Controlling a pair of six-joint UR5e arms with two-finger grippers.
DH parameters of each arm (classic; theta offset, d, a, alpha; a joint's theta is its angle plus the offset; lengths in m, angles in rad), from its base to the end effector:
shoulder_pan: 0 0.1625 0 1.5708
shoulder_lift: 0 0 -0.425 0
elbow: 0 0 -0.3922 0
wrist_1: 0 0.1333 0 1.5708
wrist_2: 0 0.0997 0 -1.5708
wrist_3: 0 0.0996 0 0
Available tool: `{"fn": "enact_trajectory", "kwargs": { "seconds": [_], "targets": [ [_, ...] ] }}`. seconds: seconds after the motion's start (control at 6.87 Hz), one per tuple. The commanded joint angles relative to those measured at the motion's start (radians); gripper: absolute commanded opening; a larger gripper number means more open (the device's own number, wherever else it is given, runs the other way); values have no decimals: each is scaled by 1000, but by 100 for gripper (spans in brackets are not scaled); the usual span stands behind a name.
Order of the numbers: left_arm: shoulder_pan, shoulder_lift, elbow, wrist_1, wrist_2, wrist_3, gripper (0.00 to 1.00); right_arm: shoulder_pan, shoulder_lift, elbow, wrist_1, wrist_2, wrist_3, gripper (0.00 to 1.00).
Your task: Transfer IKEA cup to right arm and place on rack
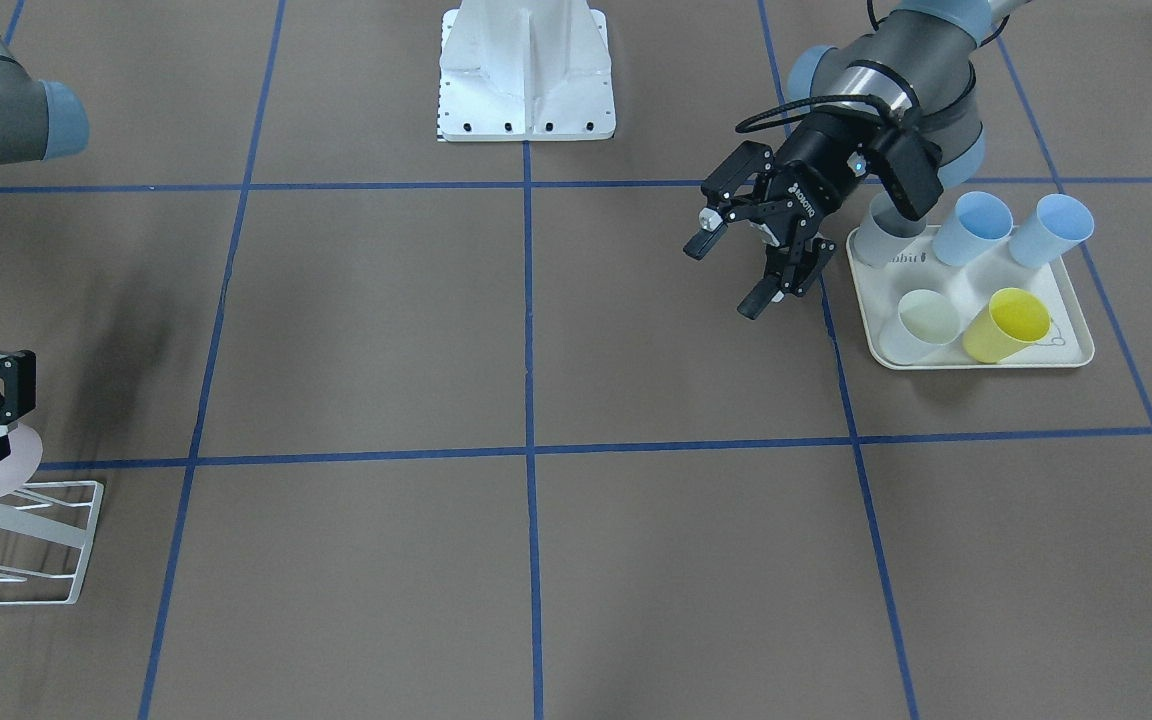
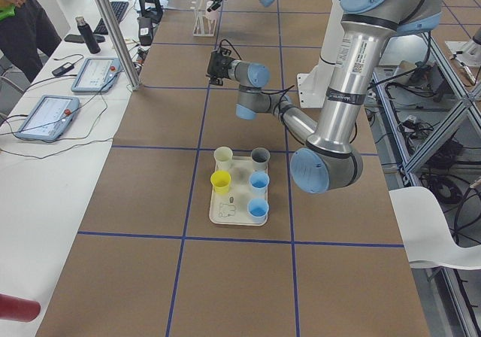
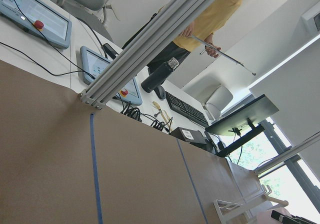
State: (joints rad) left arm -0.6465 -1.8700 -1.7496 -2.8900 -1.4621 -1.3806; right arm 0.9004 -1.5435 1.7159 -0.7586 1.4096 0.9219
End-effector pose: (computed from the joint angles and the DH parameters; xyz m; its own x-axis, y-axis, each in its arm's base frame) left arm 0.3503 -0.4449 0.2688 -0.0468 0.2708 -0.9615 0.7048 0.6911 0.1603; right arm -0.2154 -0.5120 0.4914 0.7914 0.0381 0.6101 -0.4747 0.6671 0.5742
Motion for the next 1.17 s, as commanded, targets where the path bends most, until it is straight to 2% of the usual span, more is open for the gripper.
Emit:
{"fn": "enact_trajectory", "kwargs": {
  "seconds": [0.0,0.15,0.29,0.44,0.73,1.02],
  "targets": [
    [-1,0,-1,0,0,0,99,5,-1,-9,2,8,-1,0],
    [1,-1,-1,0,0,0,99,6,-3,-12,5,25,0,0],
    [1,-1,-1,0,-1,2,99,11,-3,-18,5,28,0,33],
    [1,-3,-1,2,-4,8,99,11,-1,-18,7,26,15,99],
    [-2,-1,-7,33,-32,87,99,12,-12,-1,24,34,69,100],
    [-36,21,-8,114,-67,295,99,14,-58,87,15,74,69,100]
  ]
}}
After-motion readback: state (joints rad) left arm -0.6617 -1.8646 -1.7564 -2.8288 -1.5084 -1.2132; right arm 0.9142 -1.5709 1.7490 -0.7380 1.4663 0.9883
